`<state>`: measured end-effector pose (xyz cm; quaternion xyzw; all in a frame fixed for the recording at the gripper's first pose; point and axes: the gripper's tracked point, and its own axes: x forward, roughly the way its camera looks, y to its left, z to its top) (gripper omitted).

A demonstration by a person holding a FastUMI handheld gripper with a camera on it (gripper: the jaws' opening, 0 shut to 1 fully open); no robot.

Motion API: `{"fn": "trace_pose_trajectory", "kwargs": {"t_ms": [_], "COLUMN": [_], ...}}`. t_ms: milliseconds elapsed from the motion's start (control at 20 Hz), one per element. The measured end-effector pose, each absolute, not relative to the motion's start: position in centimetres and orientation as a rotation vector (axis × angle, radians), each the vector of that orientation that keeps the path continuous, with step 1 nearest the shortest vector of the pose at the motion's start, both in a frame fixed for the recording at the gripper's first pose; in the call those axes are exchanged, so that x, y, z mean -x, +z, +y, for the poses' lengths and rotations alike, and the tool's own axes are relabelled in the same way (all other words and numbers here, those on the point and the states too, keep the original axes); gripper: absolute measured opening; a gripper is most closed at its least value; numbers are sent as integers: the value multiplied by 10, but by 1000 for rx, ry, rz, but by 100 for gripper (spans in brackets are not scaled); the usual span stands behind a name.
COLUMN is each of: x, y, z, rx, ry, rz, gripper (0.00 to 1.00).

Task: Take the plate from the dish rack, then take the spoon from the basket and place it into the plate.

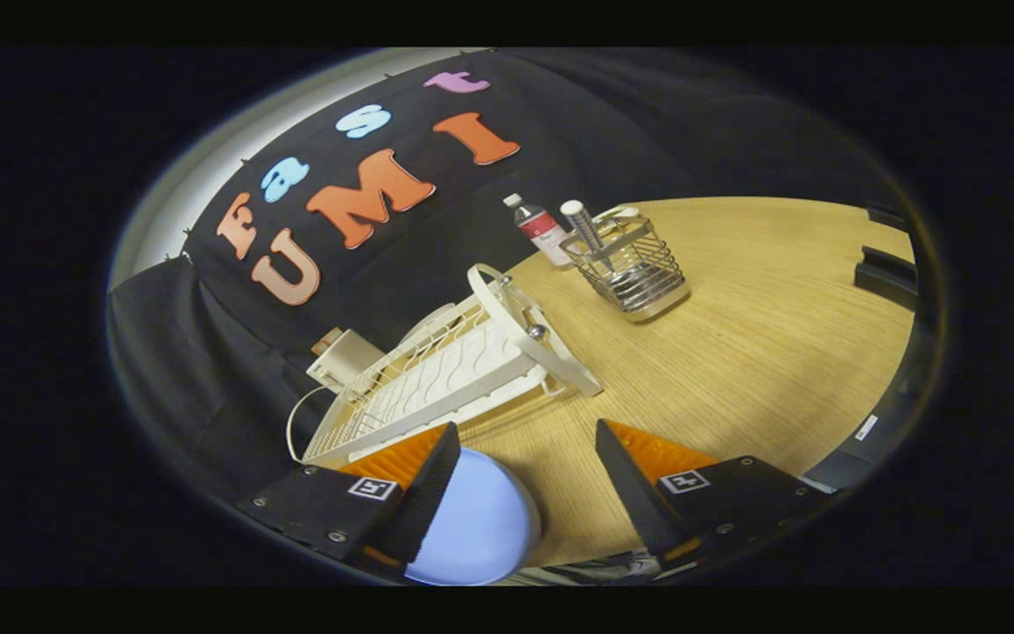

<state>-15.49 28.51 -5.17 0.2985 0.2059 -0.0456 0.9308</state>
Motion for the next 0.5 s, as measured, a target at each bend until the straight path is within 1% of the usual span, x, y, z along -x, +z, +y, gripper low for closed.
{"fn": "trace_pose_trajectory", "kwargs": {"t_ms": [50, 100, 500], "x": [154, 154, 142], "y": [-49, -46, -2], "z": [278, 274, 224], "rx": [-587, -556, -330], "ry": [-109, -128, -224], "rz": [413, 405, 282], "gripper": [98, 98, 98]}}
